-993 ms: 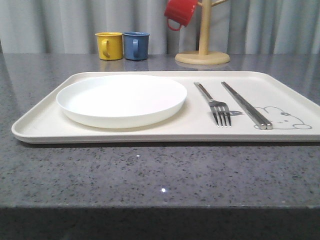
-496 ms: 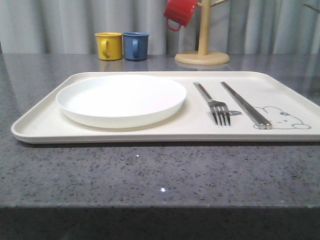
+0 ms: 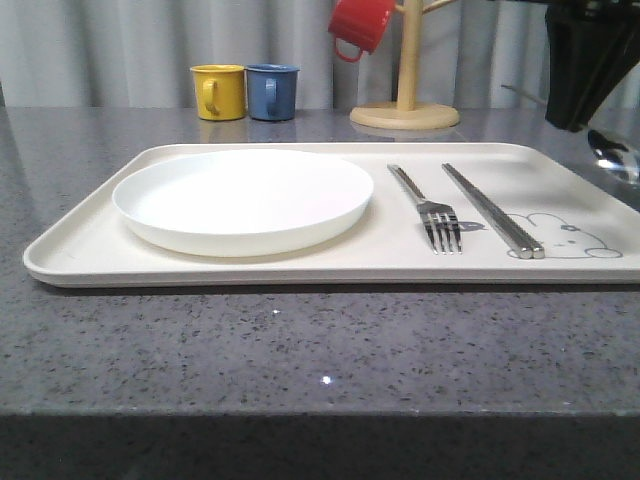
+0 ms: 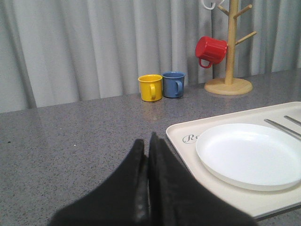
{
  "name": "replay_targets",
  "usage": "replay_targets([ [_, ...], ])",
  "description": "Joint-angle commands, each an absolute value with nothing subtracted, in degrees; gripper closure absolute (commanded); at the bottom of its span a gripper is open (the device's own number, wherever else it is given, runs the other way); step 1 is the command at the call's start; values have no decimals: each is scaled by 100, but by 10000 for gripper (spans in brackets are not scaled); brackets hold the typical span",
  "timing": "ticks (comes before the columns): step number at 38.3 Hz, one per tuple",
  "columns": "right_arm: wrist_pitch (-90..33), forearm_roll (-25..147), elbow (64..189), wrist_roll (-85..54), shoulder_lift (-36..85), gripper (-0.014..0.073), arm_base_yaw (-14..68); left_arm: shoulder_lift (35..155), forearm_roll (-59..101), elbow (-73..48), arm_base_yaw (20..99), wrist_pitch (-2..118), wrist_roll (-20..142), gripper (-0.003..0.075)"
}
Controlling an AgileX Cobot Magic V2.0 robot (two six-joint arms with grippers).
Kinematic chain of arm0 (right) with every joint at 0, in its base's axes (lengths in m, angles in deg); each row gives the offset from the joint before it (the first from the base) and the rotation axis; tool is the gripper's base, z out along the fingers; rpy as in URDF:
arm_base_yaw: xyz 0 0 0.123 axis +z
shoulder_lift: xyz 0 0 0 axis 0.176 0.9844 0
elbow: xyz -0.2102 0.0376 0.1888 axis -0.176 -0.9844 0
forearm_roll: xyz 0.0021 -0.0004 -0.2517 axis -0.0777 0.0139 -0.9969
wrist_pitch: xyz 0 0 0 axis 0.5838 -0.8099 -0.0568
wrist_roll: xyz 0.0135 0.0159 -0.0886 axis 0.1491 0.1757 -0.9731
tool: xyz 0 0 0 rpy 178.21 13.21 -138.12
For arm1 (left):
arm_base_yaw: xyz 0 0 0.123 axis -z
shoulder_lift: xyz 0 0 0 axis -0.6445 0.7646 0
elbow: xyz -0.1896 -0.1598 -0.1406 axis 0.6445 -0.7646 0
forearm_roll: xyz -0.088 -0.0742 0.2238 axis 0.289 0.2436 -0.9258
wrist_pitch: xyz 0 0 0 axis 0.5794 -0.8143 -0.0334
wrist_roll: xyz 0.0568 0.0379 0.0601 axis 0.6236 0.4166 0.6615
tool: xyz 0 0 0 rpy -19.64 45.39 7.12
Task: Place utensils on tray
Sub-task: 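Lower the spoon onto the tray beside the chopsticks and release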
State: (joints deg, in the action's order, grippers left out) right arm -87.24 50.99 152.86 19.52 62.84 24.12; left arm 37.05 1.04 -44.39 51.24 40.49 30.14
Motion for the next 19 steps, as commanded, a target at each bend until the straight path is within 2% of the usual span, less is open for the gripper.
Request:
replay_targets([
  [1, -9153, 5072, 15382, 1950, 6172, 606, 2468, 3771, 172, -4297, 5111, 4536, 2949, 739],
  [19, -9158, 4974, 15382, 2333, 6531, 606, 2496, 3771, 172, -4297, 5111, 4536, 2949, 739],
])
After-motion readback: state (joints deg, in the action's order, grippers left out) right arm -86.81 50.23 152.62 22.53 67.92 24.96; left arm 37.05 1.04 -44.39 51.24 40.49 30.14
